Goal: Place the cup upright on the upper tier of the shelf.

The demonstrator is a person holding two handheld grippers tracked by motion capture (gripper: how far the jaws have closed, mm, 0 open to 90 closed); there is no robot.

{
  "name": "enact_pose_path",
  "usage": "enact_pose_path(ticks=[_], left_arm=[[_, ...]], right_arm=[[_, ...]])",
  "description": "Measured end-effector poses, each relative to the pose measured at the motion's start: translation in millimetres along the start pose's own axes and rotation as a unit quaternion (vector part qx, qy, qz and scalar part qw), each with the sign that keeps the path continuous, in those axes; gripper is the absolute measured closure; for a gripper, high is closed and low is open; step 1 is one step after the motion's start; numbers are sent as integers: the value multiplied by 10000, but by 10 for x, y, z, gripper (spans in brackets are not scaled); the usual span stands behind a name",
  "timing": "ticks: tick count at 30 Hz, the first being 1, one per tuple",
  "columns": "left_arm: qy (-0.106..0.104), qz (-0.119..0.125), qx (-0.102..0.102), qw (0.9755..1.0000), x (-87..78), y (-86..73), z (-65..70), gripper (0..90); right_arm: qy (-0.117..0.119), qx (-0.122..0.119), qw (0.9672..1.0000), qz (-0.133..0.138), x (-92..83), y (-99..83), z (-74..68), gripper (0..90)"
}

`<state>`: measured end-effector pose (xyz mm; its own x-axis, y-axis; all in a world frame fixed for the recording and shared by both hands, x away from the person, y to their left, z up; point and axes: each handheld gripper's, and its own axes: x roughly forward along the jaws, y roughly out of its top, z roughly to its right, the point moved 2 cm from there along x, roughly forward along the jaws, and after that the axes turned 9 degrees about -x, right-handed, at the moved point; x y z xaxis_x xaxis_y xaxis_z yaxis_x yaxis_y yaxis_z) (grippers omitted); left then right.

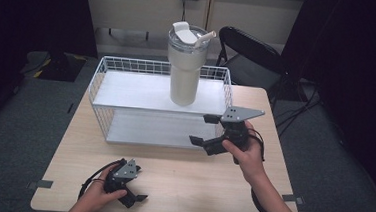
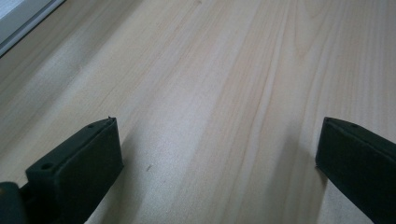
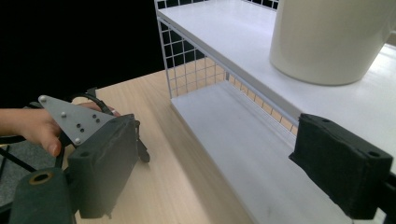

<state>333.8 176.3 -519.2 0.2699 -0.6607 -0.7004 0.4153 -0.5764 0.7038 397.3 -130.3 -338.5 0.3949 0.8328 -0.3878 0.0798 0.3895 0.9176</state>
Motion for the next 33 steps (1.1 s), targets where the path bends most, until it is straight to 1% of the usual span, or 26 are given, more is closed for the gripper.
enact_pose_path(ticks=[1,2,6,8,9,12,16,17,18,26,33], left_arm=[[-20,22,-34,10000,2,0,5,0],[0,-2,1,10000,0,0,0,0],[0,-2,0,10000,0,0,0,0],[-1,1,-3,10000,0,0,0,0],[-18,24,-37,10000,2,-1,5,0],[-1,-2,-2,10000,0,0,0,0],[0,0,-1,10000,0,0,0,0],[-18,20,-35,10000,1,0,5,0],[1,0,0,10000,0,0,0,0],[-1,-1,0,10000,0,0,0,0],[0,-2,-1,10000,0,0,0,0]], right_arm=[[6,7,10000,-12,-2,-17,-5,132],[2,1,10000,-7,-5,-40,-14,132],[60,9,10000,-44,-9,-138,-41,132],[71,28,10000,-64,-15,-190,-51,132],[89,47,9999,-60,-17,-217,-55,131],[88,11,9999,-107,-31,-293,-66,132],[109,39,9999,-98,-56,-380,-84,132],[107,20,9999,-108,-61,-401,-91,132],[120,16,9999,-119,-65,-422,-97,132],[172,93,9996,-179,-79,-617,-115,131],[184,98,9996,-164,-96,-732,-126,132]])
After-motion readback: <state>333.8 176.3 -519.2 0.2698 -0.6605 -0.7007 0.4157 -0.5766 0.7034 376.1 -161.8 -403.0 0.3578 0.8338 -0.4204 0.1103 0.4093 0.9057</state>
